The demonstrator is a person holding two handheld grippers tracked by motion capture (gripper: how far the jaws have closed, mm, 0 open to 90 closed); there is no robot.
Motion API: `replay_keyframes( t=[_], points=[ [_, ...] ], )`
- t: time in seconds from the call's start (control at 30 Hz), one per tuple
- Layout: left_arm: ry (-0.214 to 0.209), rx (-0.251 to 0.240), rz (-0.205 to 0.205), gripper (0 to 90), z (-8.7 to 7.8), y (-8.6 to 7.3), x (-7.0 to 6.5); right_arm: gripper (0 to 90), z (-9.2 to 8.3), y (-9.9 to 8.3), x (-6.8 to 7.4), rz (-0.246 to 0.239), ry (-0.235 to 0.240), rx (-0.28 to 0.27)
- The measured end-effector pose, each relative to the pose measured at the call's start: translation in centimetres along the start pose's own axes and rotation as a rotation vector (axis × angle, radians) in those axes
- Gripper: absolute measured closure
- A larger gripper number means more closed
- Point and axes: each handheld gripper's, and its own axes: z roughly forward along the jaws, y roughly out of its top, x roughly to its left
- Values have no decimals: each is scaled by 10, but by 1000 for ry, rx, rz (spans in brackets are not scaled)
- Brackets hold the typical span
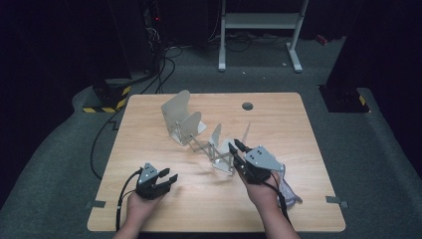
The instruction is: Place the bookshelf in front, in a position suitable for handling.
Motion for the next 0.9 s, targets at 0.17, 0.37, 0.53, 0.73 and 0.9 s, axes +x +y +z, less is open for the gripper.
replay_keyframes(
  t=[0.17,0.37,0.53,0.73,0.9],
  points=[
    [-7,0,5,547,0,0,-1,757,-3,-17,25,-32,71,51],
    [-6,4,10,546,1,0,-2,759,24,-52,33,-10,70,178],
    [-7,8,16,546,1,0,-2,758,27,-53,24,24,21,176],
    [-10,12,17,546,2,-1,-3,722,26,-43,25,18,11,120],
    [-9,13,19,546,2,-1,-3,694,34,-38,28,29,9,120]
  ],
)
